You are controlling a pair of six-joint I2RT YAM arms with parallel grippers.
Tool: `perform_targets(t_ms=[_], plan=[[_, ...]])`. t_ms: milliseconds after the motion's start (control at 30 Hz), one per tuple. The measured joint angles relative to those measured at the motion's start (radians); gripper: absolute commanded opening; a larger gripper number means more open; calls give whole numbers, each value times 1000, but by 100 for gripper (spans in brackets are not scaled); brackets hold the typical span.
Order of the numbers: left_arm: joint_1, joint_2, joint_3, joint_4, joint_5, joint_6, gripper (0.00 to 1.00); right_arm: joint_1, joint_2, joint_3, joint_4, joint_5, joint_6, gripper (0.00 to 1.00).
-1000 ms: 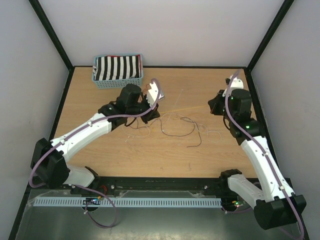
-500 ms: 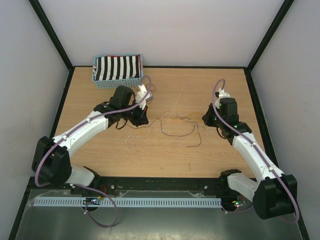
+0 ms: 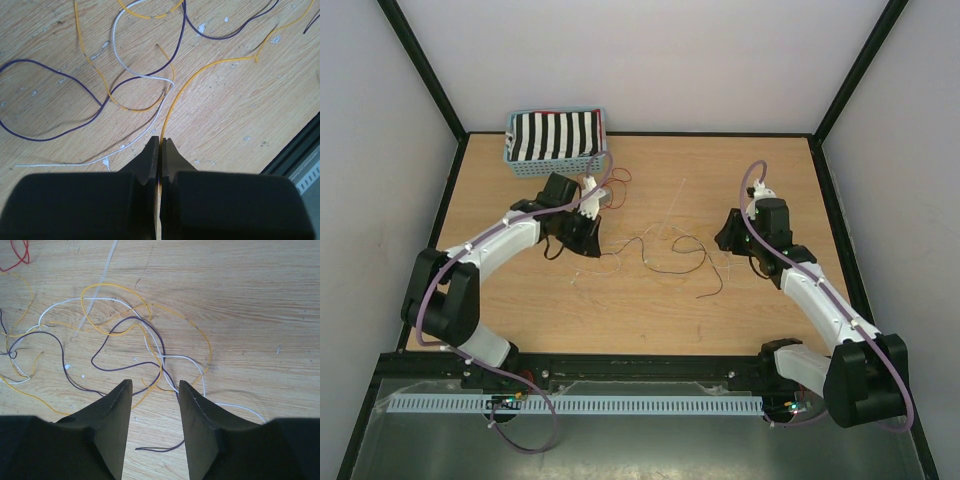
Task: Zip-tie the wires
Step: Straighten the cable at the center of the board.
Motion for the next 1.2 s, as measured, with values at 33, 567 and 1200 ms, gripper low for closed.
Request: perform_targets(t_ms=[33, 567, 1200], plan=[[3, 4, 0, -3, 3, -2, 0, 0, 0, 0, 2, 0, 0, 54], [14, 6, 0, -14, 35, -19, 0, 176, 336, 193, 99, 35, -80, 60], [14, 6, 0, -15, 45, -29, 0, 220, 687, 357, 176, 227, -202, 49]])
